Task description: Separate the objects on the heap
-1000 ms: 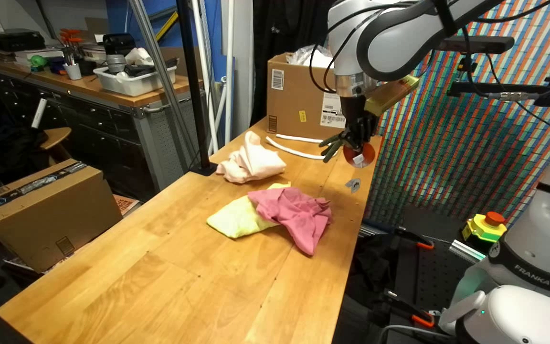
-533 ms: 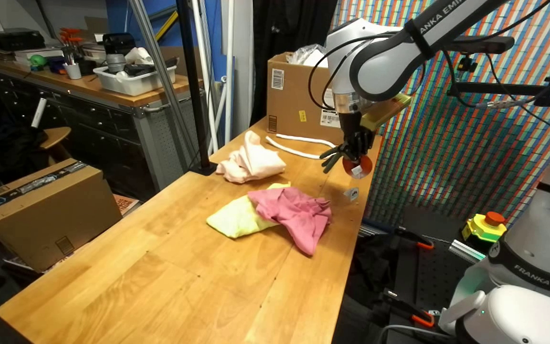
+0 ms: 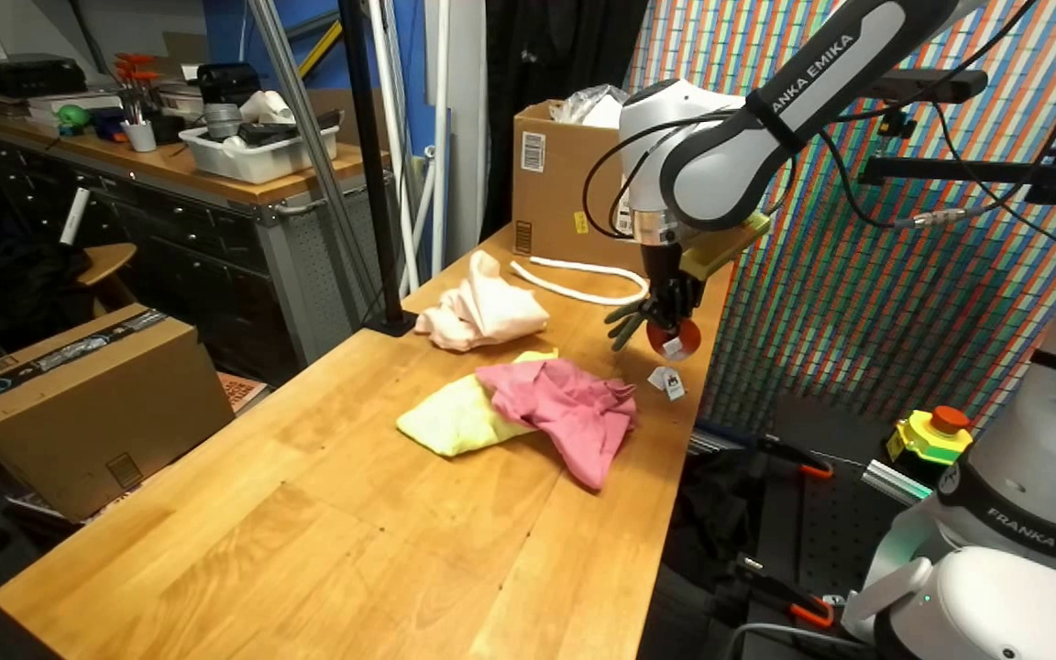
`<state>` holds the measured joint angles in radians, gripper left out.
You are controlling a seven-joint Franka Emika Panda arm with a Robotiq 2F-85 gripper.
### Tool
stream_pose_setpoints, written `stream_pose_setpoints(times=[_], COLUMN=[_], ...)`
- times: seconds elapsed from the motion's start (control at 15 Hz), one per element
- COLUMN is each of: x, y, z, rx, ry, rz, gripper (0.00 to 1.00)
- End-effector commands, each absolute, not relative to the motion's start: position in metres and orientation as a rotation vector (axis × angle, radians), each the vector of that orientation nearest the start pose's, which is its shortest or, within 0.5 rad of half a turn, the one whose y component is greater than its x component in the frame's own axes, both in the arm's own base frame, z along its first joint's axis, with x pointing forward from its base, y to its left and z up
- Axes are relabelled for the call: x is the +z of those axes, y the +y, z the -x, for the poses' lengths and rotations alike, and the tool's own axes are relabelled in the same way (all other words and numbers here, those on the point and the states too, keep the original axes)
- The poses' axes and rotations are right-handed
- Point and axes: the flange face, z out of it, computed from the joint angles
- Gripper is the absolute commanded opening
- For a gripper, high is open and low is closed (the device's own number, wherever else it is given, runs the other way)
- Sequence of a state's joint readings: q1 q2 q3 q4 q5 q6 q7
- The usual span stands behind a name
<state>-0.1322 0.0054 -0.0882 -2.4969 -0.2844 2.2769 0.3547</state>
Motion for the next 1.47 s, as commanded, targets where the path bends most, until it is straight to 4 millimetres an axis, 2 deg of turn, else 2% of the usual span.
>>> stream_pose_setpoints(times=[0.0,0.4,0.53,1.13,1.4], x=[0.258,0.250,0.245,0.217,0.210], y=[-0.119,-0.148,-0.152,-0.146,-0.143], z=[-0.431,-0.427,-0.427,-0.438,-0.444], rx=[0.260,0.195,0.197,0.173,0.183], ry=[0.645,0.735,0.744,0.688,0.663], rz=[3.316,3.345,3.340,3.279,3.250], gripper=[0.12,0.12,0.12,0.12,0.12])
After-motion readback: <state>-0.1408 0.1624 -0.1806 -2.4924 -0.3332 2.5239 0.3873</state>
